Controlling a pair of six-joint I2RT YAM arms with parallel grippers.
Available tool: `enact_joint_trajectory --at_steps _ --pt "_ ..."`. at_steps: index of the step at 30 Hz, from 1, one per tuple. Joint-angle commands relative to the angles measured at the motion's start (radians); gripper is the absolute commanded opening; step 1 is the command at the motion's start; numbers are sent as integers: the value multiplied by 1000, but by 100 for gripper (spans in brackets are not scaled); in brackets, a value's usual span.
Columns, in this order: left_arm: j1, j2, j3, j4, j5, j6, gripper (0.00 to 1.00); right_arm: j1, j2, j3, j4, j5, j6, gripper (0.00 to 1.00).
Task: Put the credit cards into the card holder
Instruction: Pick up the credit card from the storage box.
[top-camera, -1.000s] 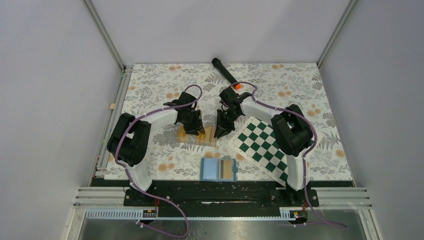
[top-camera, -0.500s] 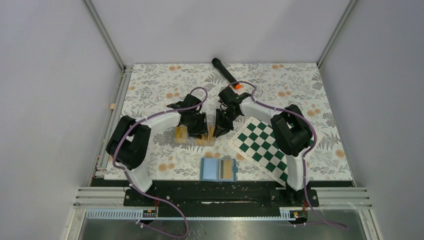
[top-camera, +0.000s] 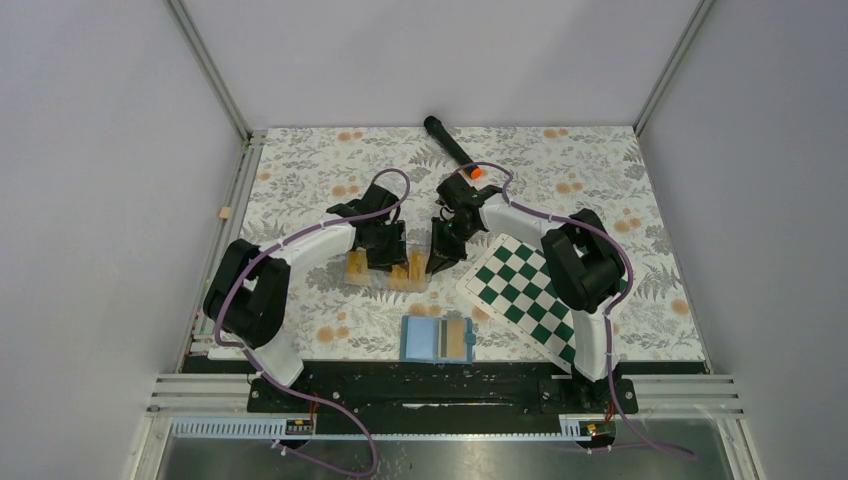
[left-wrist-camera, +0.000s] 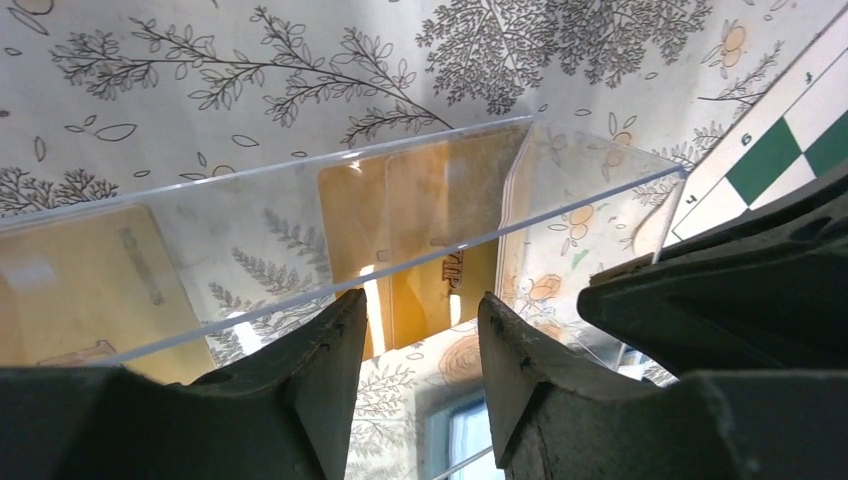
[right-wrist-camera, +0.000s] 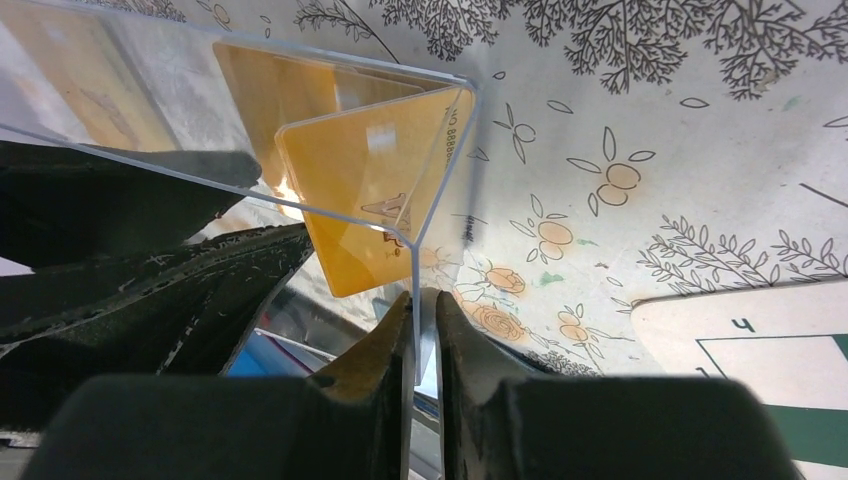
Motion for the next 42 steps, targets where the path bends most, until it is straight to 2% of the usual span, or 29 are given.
enact_joint_trajectory --at_steps 1,6,9,13,22,31,34,38,42 --pt "-1 -27 40 -11 -34 25 46 10 -19 48 21 -72 -11 17" --pt "-2 -12 43 14 4 22 48 10 -38 52 39 -95 -2 31" --pt "-1 -11 51 -11 -33 18 48 10 -52 54 52 -95 9 36" --pt "-2 -19 55 -31 -88 29 48 9 -54 59 51 -93 9 36" --pt "-2 29 10 63 24 4 38 9 -52 49 11 -37 -24 33" --pt "-8 93 -10 77 -10 5 37 9 -37 33 3 -44 -35 30" --pt "-14 102 -20 94 9 4 28 8 -37 26 3 -45 -36 26" --pt "-32 103 -17 114 33 3 7 9 -37 21 5 -52 -37 19" --pt "-57 111 8 114 45 4 1 9 -34 18 9 -63 -35 14"
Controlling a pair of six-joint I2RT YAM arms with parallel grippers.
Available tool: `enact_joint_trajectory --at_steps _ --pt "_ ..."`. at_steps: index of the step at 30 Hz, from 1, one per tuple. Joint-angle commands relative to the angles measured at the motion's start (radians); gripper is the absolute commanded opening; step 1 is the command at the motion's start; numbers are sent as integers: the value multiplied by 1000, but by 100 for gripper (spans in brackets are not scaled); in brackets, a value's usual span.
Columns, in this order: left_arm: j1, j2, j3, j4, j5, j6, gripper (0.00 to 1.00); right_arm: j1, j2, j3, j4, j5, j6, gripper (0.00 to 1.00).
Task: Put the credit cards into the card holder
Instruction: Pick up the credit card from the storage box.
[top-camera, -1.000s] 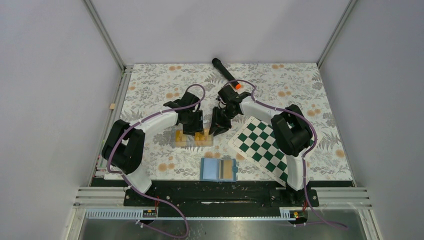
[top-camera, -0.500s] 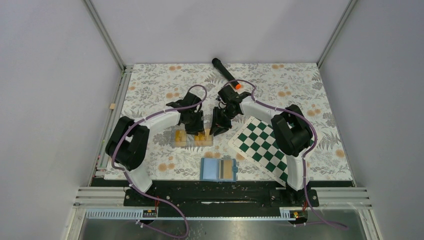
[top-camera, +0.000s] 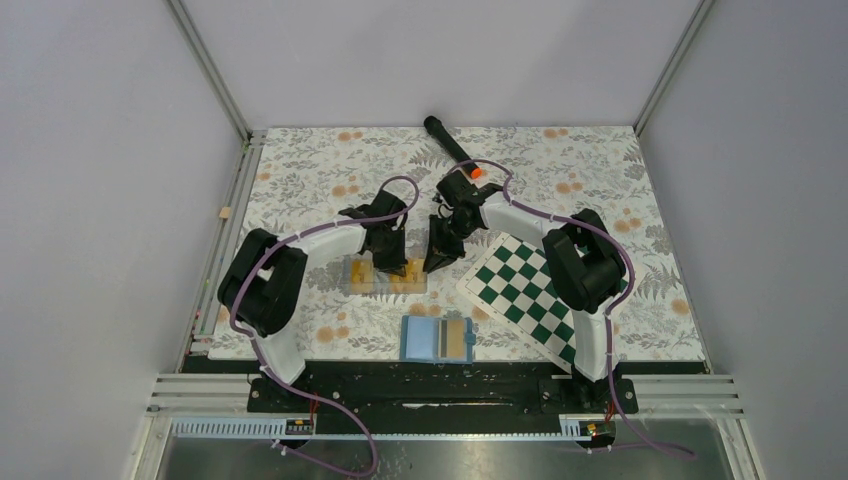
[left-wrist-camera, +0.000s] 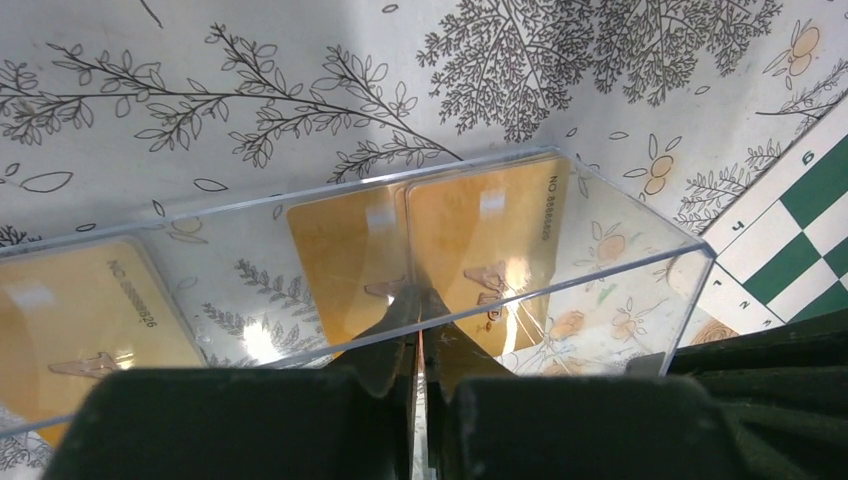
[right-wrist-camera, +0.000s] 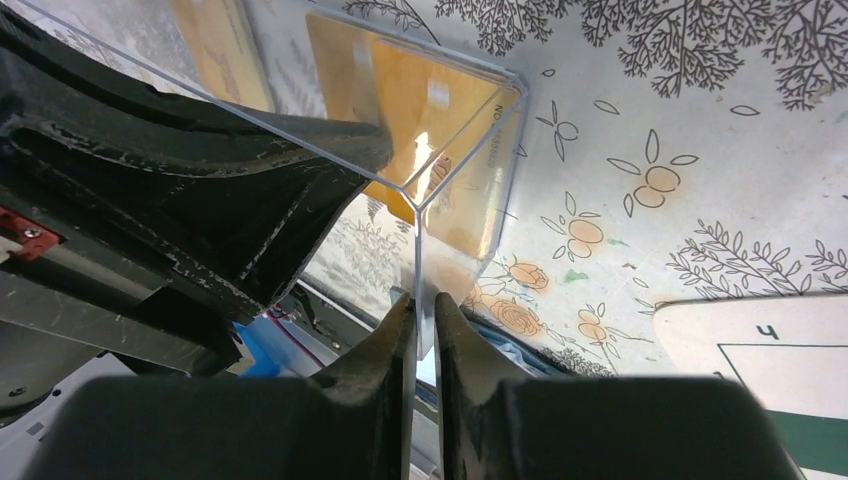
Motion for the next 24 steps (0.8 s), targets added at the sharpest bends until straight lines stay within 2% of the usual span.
enact_joint_trajectory --at_steps 1,5,11,21,24 --pt "-45 17 24 47 47 -1 0 9 -32 1 2 -15 -7 14" --pt "-60 3 34 44 39 -5 0 9 -34 -1 2 -15 -5 12" --pt "-104 -9 106 -57 -74 41 1 9 -31 -3 2 -12 -2 10" --pt "-123 -14 123 -81 -110 48 4 9 -34 -13 2 -12 2 9" --pt "-108 -22 108 -82 -115 38 16 9 -34 -15 2 -12 1 9"
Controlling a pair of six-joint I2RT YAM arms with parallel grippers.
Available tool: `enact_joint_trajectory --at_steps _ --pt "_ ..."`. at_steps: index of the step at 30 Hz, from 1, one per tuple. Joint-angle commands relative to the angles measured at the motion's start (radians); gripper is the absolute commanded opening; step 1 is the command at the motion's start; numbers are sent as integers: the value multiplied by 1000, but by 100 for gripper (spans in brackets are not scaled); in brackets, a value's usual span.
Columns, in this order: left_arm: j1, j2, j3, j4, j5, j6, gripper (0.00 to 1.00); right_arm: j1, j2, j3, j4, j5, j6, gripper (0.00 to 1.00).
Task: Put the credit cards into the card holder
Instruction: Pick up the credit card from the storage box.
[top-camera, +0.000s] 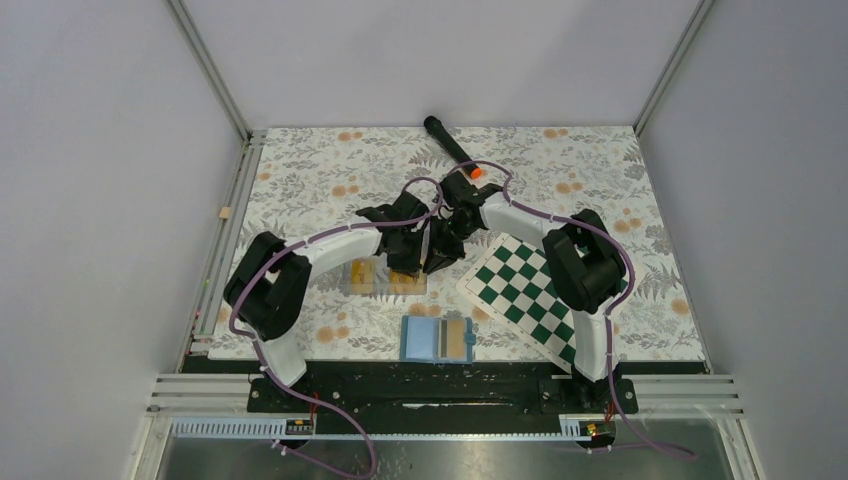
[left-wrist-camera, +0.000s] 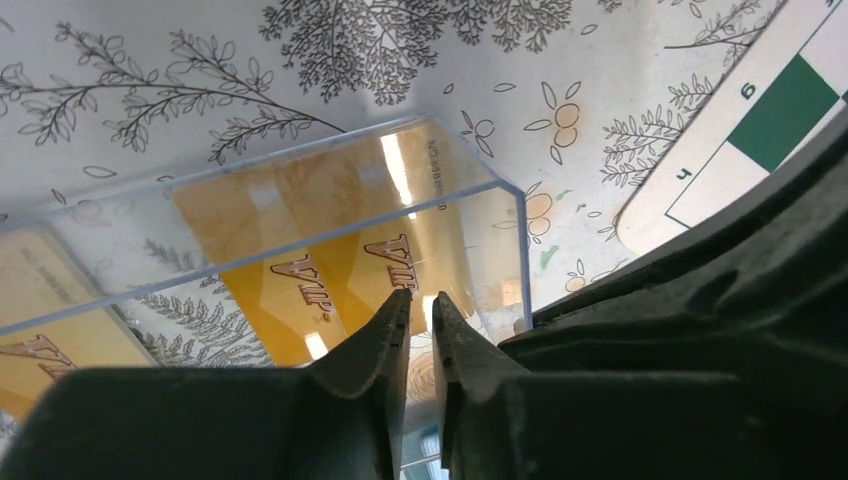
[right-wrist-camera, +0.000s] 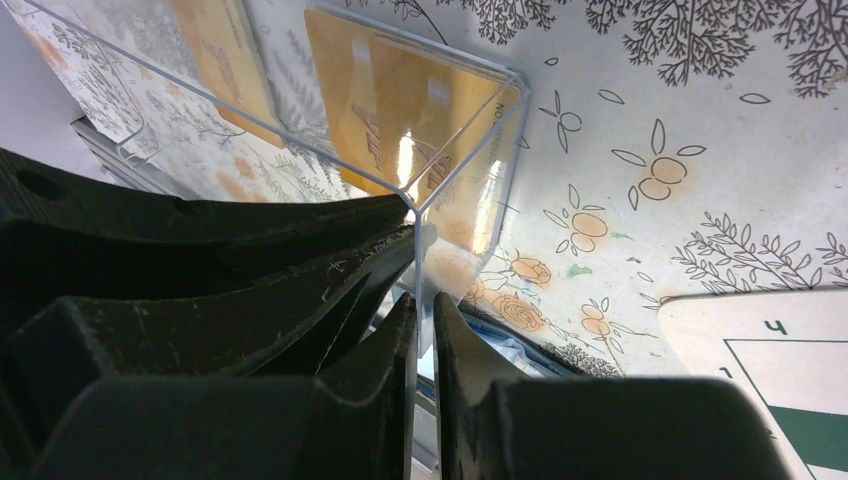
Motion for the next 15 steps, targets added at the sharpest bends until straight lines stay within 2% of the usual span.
enact_joint_trajectory --at_steps 1,5,15 --pt "24 -25 5 0 -39 -1 19 8 -31 -12 12 -7 -1 9" --pt "57 -32 -36 14 -24 -6 25 9 -33 -17 12 -9 -4 9" --pt "74 8 -65 18 8 -9 26 9 -34 -30 22 -17 -3 9"
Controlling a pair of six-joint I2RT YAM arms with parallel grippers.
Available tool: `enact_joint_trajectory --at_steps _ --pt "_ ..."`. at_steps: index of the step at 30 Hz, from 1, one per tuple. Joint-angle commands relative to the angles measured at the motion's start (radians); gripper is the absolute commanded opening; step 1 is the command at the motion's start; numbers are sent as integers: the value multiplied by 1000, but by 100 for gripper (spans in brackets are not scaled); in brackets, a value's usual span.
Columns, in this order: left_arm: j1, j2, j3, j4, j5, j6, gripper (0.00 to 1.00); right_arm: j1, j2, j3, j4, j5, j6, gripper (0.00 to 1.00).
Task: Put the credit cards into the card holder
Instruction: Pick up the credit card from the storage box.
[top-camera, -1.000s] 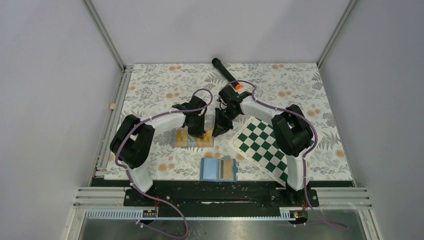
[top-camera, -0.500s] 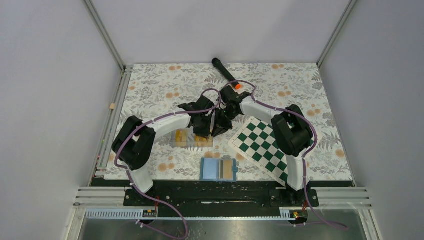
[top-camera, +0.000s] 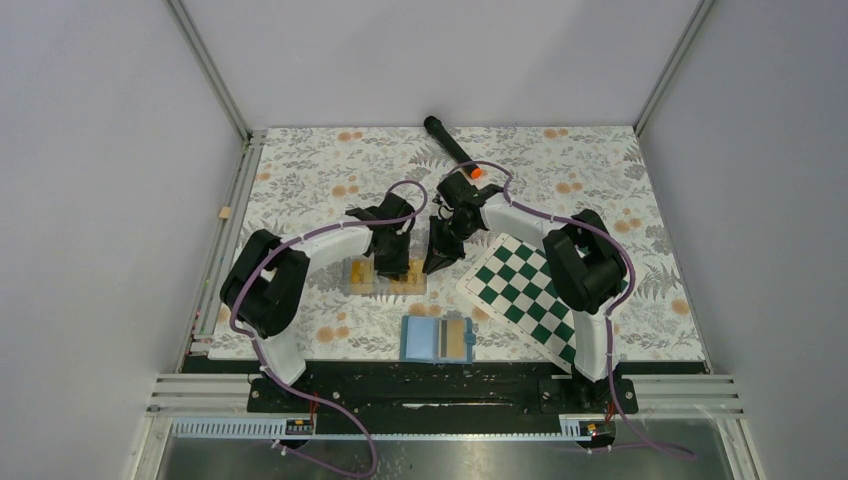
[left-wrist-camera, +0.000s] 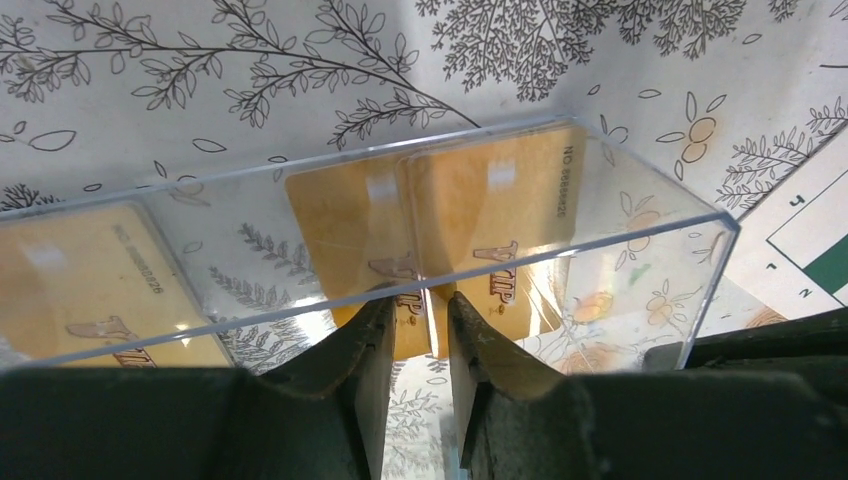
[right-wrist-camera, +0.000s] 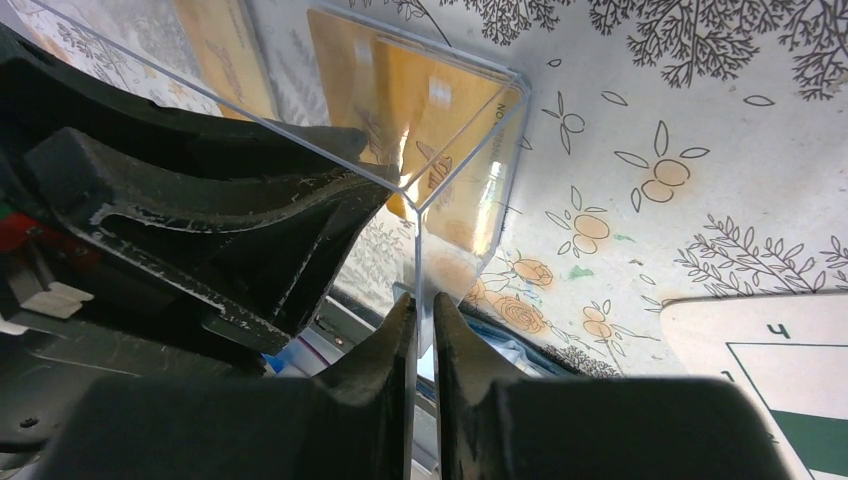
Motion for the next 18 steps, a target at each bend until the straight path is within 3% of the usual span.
enact_joint_trajectory --at_steps 1,7,18 --pt "-7 12 -6 35 29 -10 24 8 -32 -22 11 -13 0 9" --pt "-33 3 -17 134 153 -37 0 9 -32 -30 20 -20 5 8" --pt "-42 -70 33 105 131 -41 0 9 -37 -45 38 -24 21 4"
